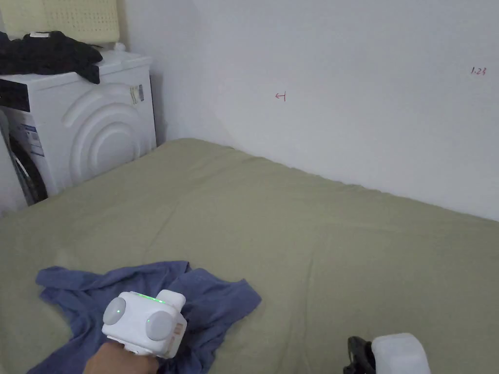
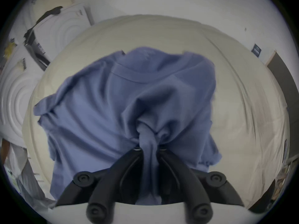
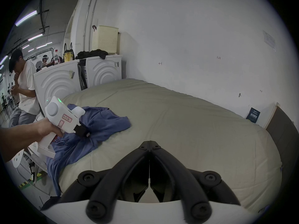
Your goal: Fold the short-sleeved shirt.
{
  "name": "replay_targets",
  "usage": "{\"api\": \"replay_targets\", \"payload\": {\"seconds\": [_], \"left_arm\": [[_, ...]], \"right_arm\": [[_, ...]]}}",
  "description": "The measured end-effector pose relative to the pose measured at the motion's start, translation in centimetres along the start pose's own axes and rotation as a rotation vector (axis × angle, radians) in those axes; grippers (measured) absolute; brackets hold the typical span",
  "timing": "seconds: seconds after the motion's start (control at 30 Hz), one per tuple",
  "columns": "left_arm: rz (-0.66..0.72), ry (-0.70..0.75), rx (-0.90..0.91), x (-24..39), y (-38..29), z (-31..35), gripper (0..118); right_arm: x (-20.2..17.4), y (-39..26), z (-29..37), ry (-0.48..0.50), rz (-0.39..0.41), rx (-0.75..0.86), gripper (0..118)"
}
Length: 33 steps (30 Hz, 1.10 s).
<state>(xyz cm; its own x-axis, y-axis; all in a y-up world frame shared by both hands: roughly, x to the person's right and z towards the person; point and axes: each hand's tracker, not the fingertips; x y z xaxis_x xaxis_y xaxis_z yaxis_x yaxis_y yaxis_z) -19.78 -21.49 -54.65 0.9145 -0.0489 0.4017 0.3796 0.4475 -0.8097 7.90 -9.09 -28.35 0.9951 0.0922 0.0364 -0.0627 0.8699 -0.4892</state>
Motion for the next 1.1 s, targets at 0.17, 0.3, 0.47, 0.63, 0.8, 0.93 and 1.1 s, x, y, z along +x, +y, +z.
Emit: {"api": "replay_targets", "payload": {"seconds": [0.17,0.3,0.47,0.63,0.8,0.93,1.1], "left_arm": [[0.096,-0.104,0.056,-1.0,-1.1,1.8,6],[0.087,-0.253,0.122,3.2,-0.7,5.5,7],[-0.077,-0.332,0.211,13.4,0.8,10.4,7],[-0.241,-0.511,0.296,26.7,0.9,16.6,7],[-0.419,-0.624,0.296,40.3,-0.4,19.0,7],[-0.491,-0.645,0.200,49.3,-3.0,16.0,7],[-0.479,-0.514,-0.026,54.5,-6.9,7.7,7]], "right_arm": [[1.2,0.1,3.0,0.001,-0.041,0.026,1],[3.7,-0.2,6.4,-0.047,-0.070,0.056,2],[7.1,-0.7,12.7,-0.123,-0.126,0.112,2],[11.0,-2.4,19.5,-0.245,-0.132,0.157,1],[15.3,-4.9,25.1,-0.387,-0.160,0.156,2],[18.9,-7.5,28.0,-0.490,-0.202,0.120,1],[22.2,-10.3,29.3,-0.552,-0.247,0.066,2]]}}
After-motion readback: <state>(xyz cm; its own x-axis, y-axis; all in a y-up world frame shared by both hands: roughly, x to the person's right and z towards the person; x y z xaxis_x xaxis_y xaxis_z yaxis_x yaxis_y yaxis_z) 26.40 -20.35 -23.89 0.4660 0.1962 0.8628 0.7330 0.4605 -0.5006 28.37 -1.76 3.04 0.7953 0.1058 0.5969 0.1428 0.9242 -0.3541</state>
